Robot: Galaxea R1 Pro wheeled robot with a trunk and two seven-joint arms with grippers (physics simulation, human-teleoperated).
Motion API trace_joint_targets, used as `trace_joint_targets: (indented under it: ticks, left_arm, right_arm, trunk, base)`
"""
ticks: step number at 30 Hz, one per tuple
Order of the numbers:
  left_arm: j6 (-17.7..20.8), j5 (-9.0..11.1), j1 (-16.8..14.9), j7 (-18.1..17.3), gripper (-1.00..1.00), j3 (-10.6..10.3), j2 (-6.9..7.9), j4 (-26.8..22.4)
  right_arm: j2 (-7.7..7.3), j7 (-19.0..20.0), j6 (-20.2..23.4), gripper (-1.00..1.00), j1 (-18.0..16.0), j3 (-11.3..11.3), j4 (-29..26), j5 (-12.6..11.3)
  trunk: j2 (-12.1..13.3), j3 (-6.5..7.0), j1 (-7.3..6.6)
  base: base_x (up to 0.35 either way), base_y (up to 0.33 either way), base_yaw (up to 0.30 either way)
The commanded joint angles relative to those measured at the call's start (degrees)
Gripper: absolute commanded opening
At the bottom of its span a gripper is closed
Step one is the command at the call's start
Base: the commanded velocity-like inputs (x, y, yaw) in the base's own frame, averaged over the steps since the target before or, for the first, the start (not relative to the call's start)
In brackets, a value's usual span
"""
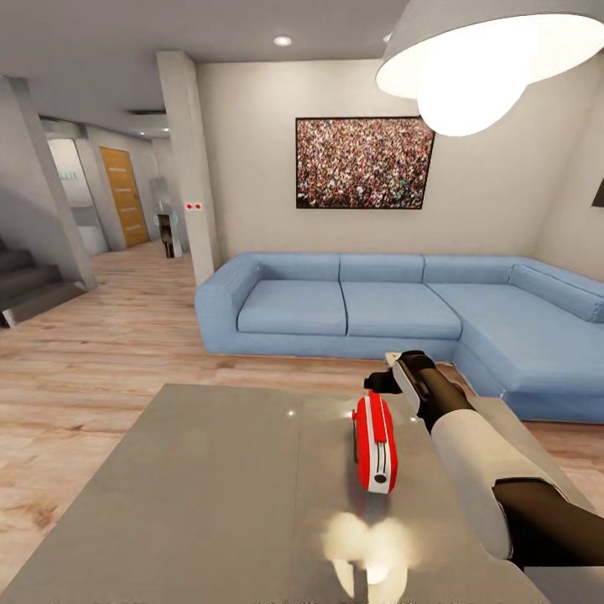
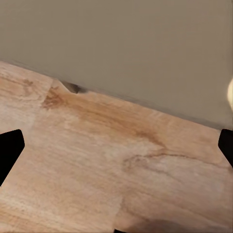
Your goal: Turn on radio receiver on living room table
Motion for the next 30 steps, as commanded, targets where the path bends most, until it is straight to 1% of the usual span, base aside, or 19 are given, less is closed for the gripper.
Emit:
trace_joint_targets:
  ticks: [1, 30]
  left_arm:
    - [-0.02, -0.01, 0.0, 0.01, 1.0, 0.0, -0.01, 0.0]
    - [-0.1, -0.01, 0.0, 0.16, 1.0, 0.0, 0.01, 0.0]
  right_arm:
    - [0.0, 0.0, 0.0, 1.0, -0.02, 0.0, 0.0, -0.01]
    - [0.01, 0.0, 0.0, 1.0, 0.0, 0.09, 0.75, -0.12]
  trunk:
    - [-0.42, -0.18, 0.23]
    - [-12.05, -5.39, 6.6]
  base:
    - [0.0, 0.0, 0.0]
    - [0.0, 0.0, 0.0]
